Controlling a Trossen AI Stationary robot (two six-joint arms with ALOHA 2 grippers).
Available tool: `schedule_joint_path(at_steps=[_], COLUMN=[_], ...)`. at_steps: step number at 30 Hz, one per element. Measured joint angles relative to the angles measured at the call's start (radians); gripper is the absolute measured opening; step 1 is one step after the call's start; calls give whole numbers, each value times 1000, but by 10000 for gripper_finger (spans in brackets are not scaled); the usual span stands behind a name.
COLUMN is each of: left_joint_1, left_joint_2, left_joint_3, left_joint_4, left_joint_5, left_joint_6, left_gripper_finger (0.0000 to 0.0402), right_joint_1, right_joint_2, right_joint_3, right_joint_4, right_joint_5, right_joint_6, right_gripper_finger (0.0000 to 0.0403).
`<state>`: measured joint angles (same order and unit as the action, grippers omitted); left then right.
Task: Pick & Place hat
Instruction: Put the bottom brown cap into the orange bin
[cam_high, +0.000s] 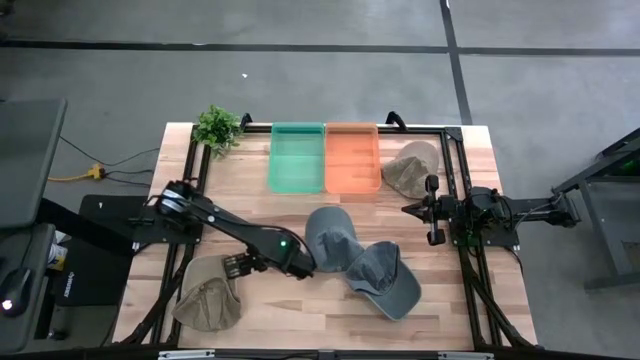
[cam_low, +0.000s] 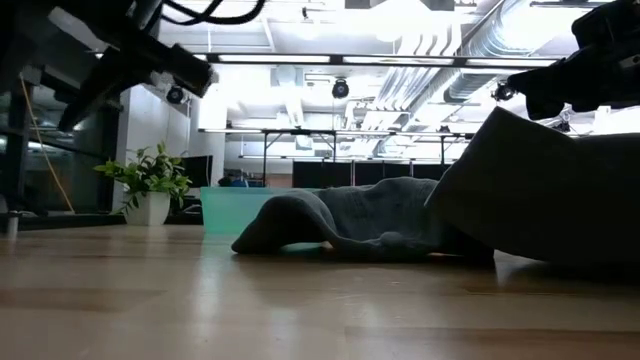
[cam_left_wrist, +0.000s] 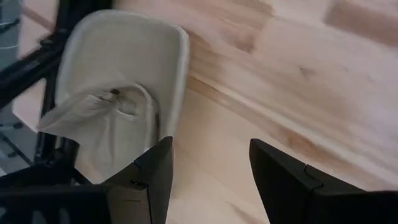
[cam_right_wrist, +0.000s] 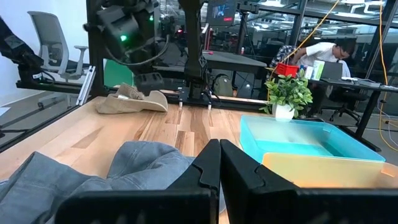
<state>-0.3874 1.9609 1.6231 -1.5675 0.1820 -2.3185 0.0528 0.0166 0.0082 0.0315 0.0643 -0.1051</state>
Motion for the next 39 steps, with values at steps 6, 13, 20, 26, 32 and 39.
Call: schedule_joint_path(at_steps=[6,13,20,26,32,39], left_joint_1=[-16,-75,-137,-180,-183,-190], left_joint_2=[50,54,54,54,54,54], left_joint_3=[15,14,14,14,14,-7], left_joint_4=[-3,43,158,171,99,94], left_joint_5=[71,122,81,85,179,206], left_joint_6=[-10,-198,-399,-551,-637,-639], left_gripper_finger=[185,187,188,239,307,332], right_joint_1=[0,0,0,0,0,0], right_joint_2=[2,2,2,2,2,2], right_joint_3=[0,0,0,0,0,0], right_joint_4=[1,2,2,3,3,3], right_joint_5=[0,0,0,0,0,0], right_joint_6=[0,0,0,0,0,0], right_gripper_finger=[1,1,1,1,1,1])
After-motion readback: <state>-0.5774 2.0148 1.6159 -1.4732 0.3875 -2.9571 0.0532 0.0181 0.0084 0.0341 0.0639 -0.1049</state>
